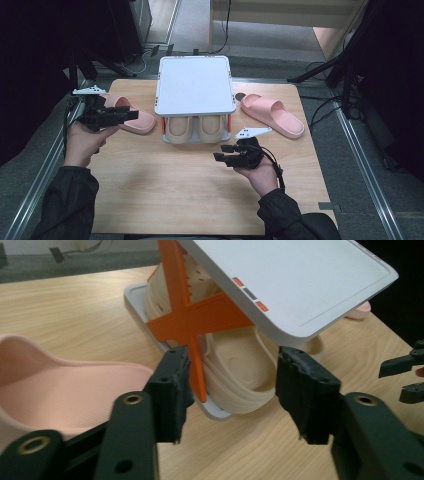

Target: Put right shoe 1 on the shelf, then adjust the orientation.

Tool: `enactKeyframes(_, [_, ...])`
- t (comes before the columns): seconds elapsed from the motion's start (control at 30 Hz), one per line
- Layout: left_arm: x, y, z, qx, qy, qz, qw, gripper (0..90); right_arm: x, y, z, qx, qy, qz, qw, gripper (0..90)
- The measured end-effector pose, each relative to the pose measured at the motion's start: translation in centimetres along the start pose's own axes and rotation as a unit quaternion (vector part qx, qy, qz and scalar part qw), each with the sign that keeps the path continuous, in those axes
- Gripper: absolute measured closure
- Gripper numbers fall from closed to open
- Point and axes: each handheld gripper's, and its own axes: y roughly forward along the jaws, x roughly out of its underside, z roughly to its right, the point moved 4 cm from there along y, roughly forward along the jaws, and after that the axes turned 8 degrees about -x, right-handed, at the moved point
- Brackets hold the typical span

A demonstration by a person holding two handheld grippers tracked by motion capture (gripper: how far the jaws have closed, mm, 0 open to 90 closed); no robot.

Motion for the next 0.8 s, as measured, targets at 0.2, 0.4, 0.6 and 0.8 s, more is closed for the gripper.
enactKeyframes(0.2, [1.1, 0.9, -1.4, 0.001, -0.013, -0.018, 0.9998, 72.4, 0.1, 0.3, -0.1, -0.005, 0.01, -0.005, 0.9999, 55.8])
enactKeyframes(0.4, [2.0, 2.2, -3.3, -0.02, -0.036, -0.028, 0.9988, 81.7, 0.2, 0.3, -0.2, -0.002, 0.005, -0.007, 1.0, 55.9])
enactKeyframes(0.6, [2.4, 3.6, -4.6, -0.043, -0.042, -0.047, 0.9971, 85.3, 0.6, 0.1, -0.3, 0.005, 0.005, -0.008, 0.9999, 55.9])
enactKeyframes(0.8, [2.8, 5.0, -6.3, -0.052, -0.057, -0.052, 0.9957, 86.5, 1.1, -0.1, -0.7, 0.007, 0.01, -0.01, 0.9999, 58.4])
